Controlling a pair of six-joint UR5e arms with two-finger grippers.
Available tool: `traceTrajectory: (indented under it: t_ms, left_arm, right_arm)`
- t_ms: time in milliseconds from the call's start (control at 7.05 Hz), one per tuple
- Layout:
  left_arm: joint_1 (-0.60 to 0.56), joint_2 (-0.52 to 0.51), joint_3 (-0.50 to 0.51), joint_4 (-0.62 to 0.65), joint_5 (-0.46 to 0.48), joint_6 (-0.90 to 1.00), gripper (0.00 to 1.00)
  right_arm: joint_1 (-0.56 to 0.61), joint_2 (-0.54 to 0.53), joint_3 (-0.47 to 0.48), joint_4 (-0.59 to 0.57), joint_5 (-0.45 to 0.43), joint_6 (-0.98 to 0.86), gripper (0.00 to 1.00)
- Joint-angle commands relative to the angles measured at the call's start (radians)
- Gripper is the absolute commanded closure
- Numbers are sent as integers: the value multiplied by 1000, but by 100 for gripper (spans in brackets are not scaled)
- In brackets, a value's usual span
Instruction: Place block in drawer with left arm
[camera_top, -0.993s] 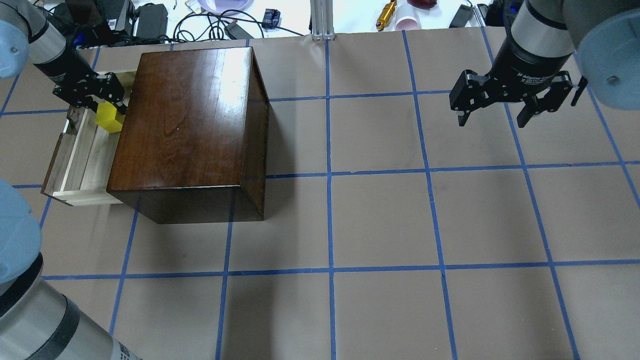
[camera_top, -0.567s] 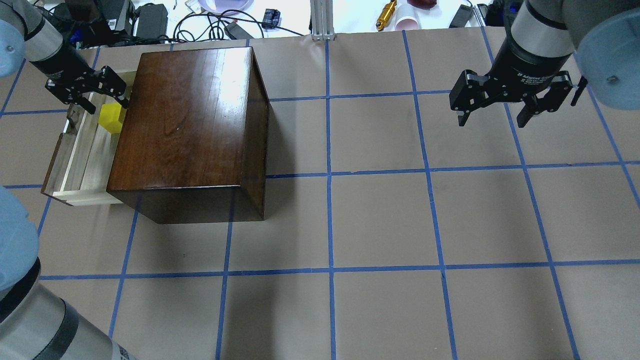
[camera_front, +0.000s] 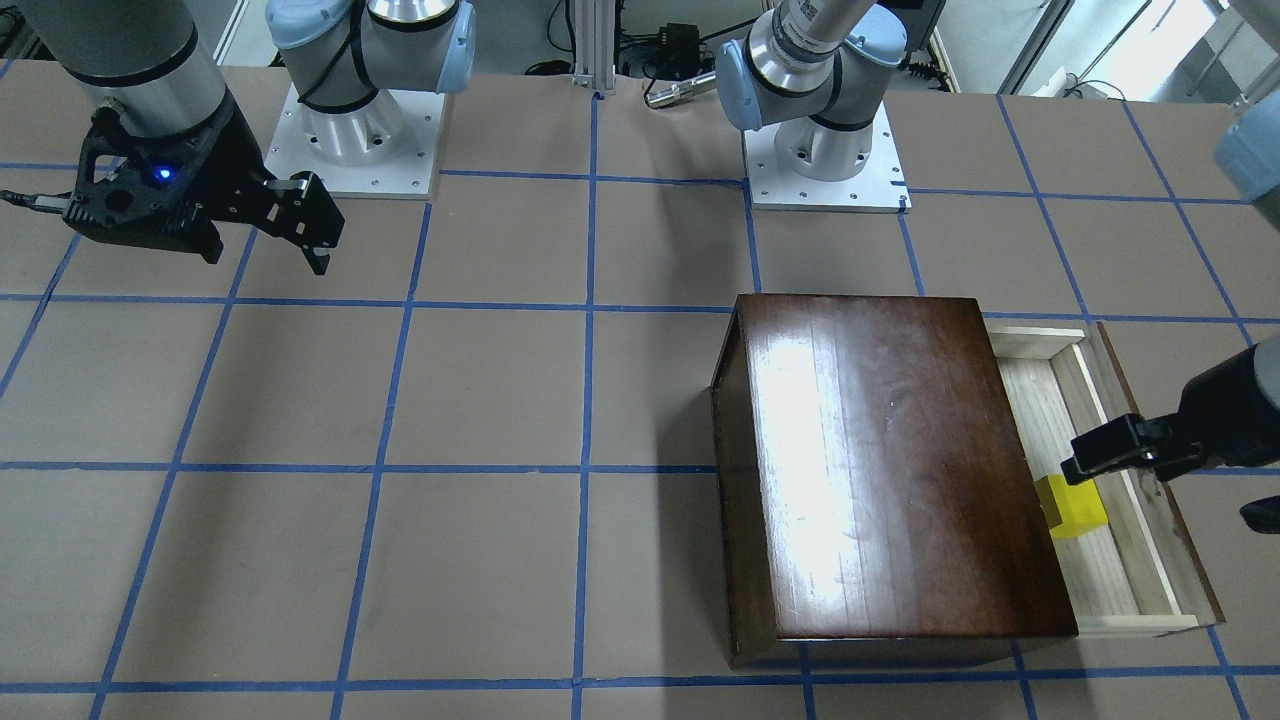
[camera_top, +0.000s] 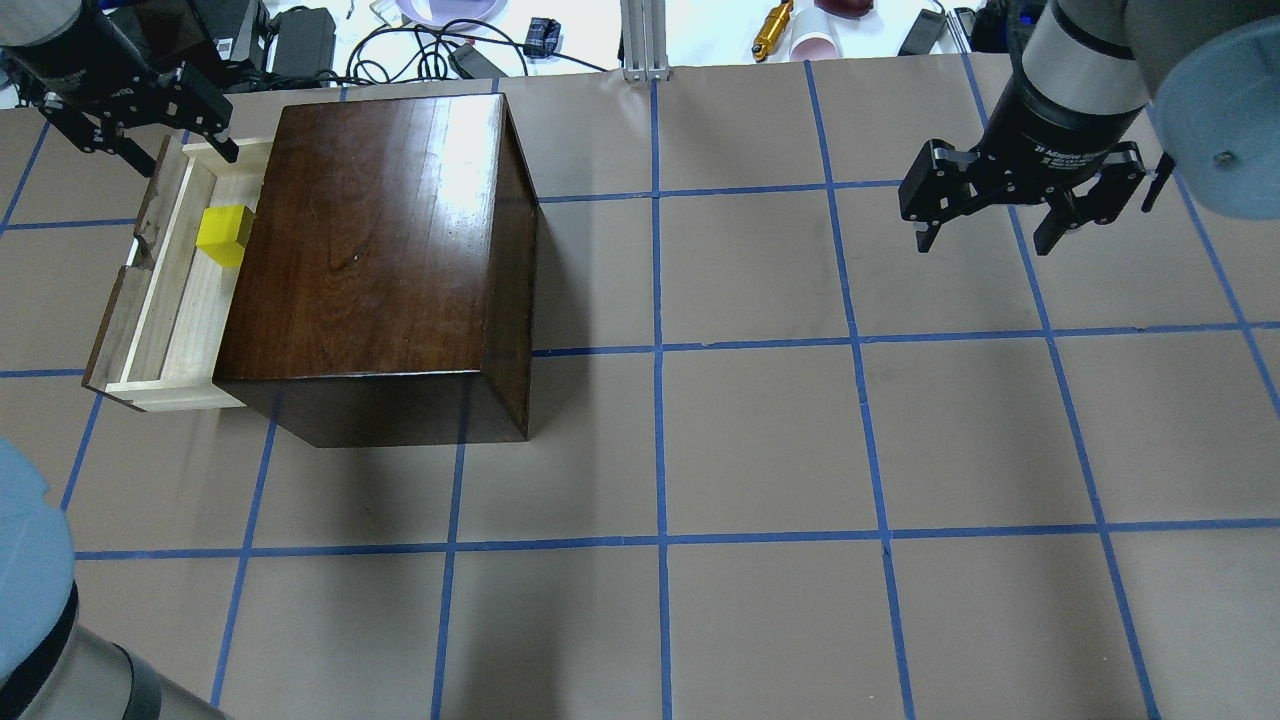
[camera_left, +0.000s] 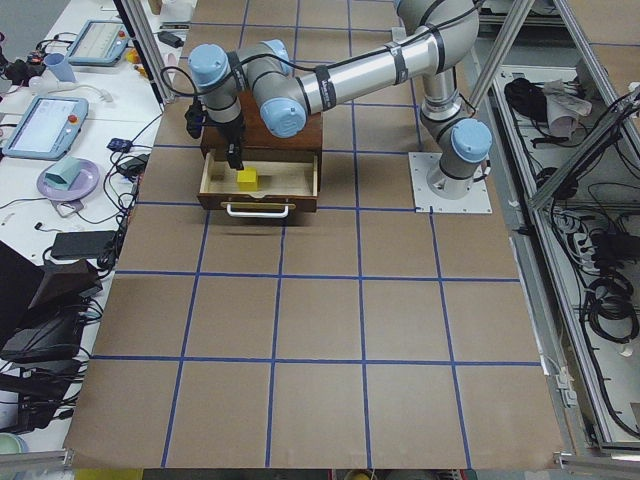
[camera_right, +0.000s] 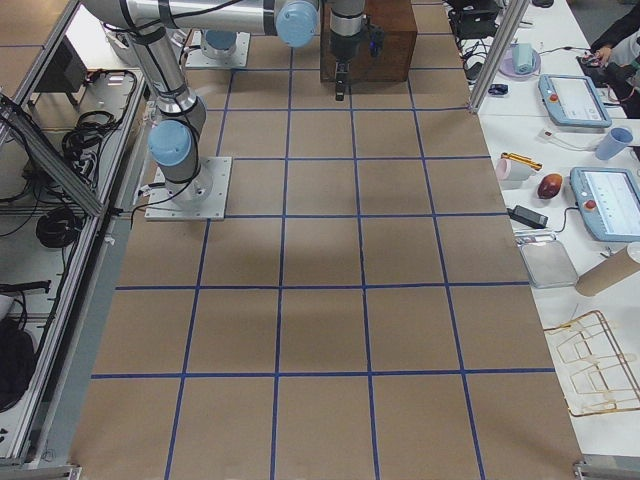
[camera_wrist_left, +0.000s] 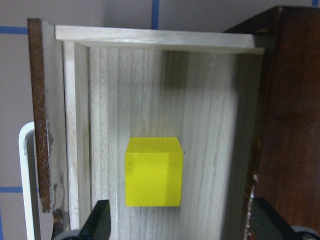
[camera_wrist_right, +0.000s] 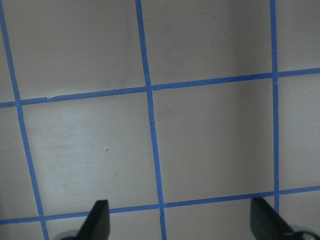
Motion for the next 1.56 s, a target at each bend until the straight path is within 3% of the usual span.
traceTrajectory:
  t_ms: [0, 425, 993, 1418]
  left_arm:
    - [-88, 59, 10, -52, 32, -36, 0]
    - [-235, 115, -70, -64, 38, -128, 0]
    - [-272, 272, -287, -49, 35, -175, 0]
    - [-307, 300, -329, -34, 81, -192, 0]
  right_arm:
    - [0, 0, 0, 0, 0, 0, 0]
    - [0, 0, 0, 0, 2, 0, 0]
    - [0, 0, 0, 0, 0, 0, 0]
    - [-1, 0, 0, 0, 0, 0, 0]
